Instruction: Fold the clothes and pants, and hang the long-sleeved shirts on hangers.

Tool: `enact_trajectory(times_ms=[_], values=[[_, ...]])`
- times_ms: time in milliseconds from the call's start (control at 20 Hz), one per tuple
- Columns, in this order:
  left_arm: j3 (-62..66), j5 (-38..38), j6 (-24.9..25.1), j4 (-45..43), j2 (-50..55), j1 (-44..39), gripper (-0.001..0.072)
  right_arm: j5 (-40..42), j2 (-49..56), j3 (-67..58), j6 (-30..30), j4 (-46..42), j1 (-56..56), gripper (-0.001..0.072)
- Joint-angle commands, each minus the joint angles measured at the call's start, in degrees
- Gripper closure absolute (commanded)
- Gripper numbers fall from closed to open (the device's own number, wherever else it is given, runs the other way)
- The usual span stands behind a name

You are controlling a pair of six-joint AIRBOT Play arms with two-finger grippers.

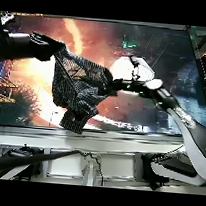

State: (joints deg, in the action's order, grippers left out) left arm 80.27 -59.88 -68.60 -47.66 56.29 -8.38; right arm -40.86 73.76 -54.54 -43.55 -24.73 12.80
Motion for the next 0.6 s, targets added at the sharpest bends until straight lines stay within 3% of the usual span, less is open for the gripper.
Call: enact_trajectory(times_ms=[0,150,350,550], values=[[0.1,12.6,0.1,-1.1,-0.2,-0.2,0.0694,1.5,-12.1,-3.9,-3.3,-0.6,-5.7,0.0690],[0.9,27.8,1.0,6.2,-1.8,-2.4,0.0694,2.3,-19.0,-17.1,-3.3,-0.6,-8.3,0.0690],[5.8,49.1,14.0,13.4,-4.2,-13.0,0.0694,8.9,-19.7,-38.8,-3.3,-1.0,-8.3,0.0690],[11.4,59.5,29.2,13.4,-4.3,-24.2,0.0694,14.1,-15.4,-54.6,-3.5,-3.9,-8.3,0.0690]])
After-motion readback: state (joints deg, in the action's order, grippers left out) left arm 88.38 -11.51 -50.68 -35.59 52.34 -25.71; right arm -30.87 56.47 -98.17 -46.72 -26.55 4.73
